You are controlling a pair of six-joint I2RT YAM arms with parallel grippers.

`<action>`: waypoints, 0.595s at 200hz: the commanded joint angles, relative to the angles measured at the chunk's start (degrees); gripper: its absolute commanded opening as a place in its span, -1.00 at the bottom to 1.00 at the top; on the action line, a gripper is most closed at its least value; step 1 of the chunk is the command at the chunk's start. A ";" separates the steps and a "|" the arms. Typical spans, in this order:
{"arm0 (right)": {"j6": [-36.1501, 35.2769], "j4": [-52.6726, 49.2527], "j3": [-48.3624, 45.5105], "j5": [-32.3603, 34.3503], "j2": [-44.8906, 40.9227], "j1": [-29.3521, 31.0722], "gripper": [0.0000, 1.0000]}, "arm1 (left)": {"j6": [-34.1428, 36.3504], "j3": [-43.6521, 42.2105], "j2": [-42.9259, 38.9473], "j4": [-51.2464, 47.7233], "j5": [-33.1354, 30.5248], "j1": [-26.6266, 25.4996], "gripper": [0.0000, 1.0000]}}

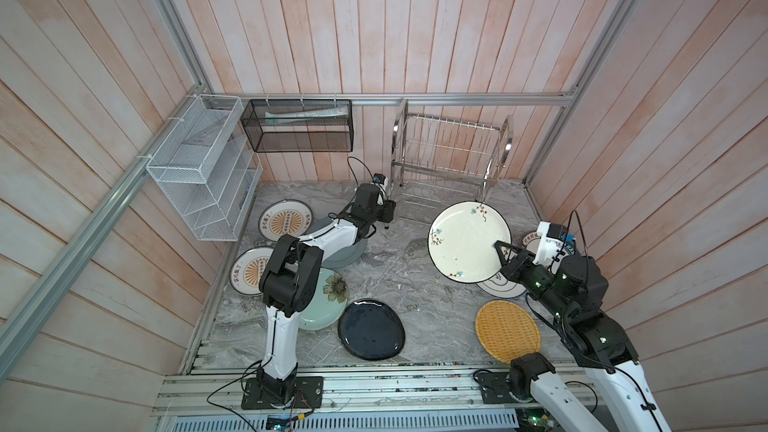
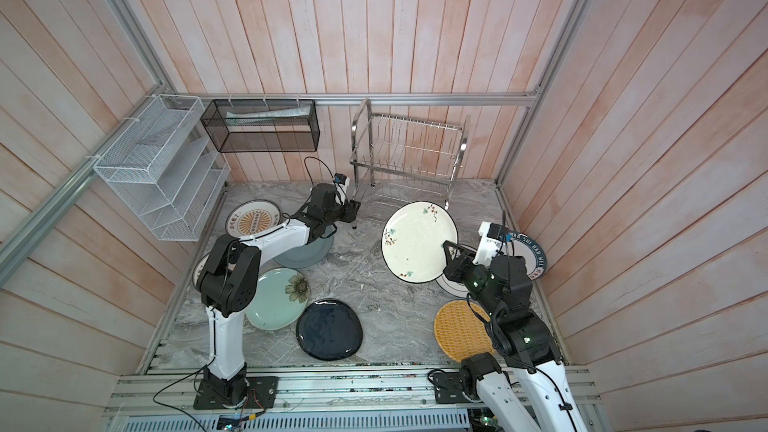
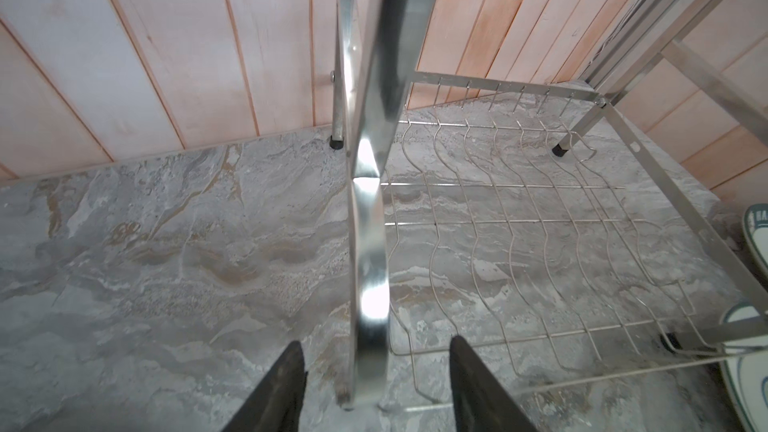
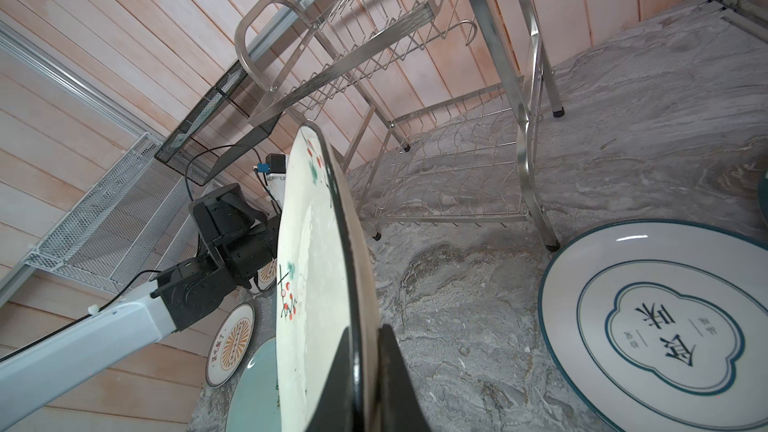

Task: Load the plates into the dish rack
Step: 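Tilt the cream plate upright with the right gripper while the left arm withdraws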

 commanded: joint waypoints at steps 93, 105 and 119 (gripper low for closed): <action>0.42 3.83 3.97 0.40 -0.69 -0.10 -1.00 | -1.26 7.41 5.04 -2.80 0.03 0.07 -0.67; 0.41 3.94 3.74 0.49 -0.48 -0.11 -1.00 | -2.02 4.82 3.36 -1.12 -0.32 -0.19 -0.81; 0.54 4.11 3.56 0.42 -0.13 -0.11 -1.00 | -3.02 1.96 1.32 0.57 -1.11 -0.40 -0.93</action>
